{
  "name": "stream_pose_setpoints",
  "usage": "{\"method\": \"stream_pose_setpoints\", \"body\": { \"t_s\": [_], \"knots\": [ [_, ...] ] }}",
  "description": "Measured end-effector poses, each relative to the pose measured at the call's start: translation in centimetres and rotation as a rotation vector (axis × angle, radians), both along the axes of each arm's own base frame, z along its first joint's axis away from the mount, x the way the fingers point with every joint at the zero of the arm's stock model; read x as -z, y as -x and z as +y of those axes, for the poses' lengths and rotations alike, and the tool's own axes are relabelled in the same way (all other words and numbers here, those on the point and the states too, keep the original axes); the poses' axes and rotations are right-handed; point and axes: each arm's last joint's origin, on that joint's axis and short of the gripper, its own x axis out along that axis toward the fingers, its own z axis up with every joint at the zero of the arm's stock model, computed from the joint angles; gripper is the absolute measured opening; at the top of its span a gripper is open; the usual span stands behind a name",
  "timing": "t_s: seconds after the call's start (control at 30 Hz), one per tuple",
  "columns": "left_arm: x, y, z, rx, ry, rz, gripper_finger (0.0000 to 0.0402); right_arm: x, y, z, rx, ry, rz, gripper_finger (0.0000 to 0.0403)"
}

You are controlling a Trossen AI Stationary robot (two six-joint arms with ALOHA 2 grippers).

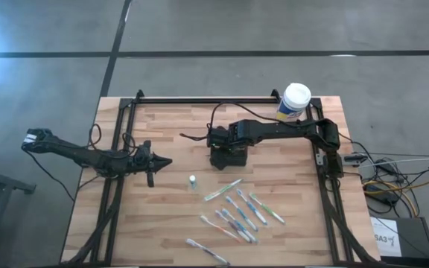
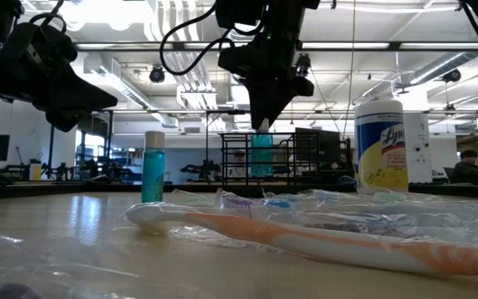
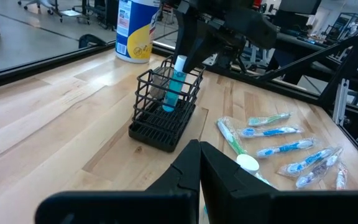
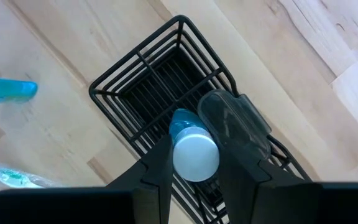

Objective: Pick & Place toothbrushing station
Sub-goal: Put the bottom blue mouthwash into the black wire organizer

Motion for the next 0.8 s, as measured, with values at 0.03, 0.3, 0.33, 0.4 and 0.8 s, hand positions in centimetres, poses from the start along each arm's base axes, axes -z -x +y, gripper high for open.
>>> {"method": "stream_pose_setpoints", "body": {
  "t_s": [0.03,0.3,0.33,0.4,0.8],
  "knots": [
    [0.00,0.00,0.00,0.000,0.000,0.000,0.0007,-0.02,0.00,0.00,0.000,0.000,-0.001,0.0091],
    [-0.11,-0.02,0.01,-0.006,0.002,-0.011,0.0007,-0.02,-0.03,0.01,0.000,0.000,-0.004,0.0091],
    [-0.16,-0.02,0.02,-0.009,0.003,-0.017,0.0007,-0.02,-0.03,0.01,0.000,0.000,-0.004,0.0091],
    [-0.20,-0.03,0.02,-0.011,0.007,-0.022,0.0007,-0.02,-0.03,0.01,0.002,-0.001,-0.004,0.0091],
    [-0.20,-0.03,0.03,-0.013,0.011,-0.023,0.0007,-0.02,-0.03,0.02,0.004,-0.003,-0.005,0.0091]
  ]
}}
